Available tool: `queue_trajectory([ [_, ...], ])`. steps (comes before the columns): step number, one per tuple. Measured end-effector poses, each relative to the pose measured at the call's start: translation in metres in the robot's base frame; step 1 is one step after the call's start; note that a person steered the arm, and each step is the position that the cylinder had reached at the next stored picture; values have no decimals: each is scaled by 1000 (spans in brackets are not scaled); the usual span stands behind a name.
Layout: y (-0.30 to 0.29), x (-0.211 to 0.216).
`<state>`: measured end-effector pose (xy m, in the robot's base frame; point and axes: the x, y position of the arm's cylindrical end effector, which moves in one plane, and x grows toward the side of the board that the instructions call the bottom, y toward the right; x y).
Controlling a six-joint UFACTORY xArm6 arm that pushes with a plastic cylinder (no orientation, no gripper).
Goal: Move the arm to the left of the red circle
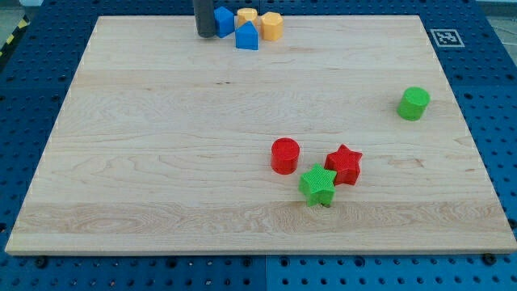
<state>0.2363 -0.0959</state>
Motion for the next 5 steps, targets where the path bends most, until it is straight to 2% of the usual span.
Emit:
queue_trajectory([
  [2, 4, 48],
  [5, 56, 61],
])
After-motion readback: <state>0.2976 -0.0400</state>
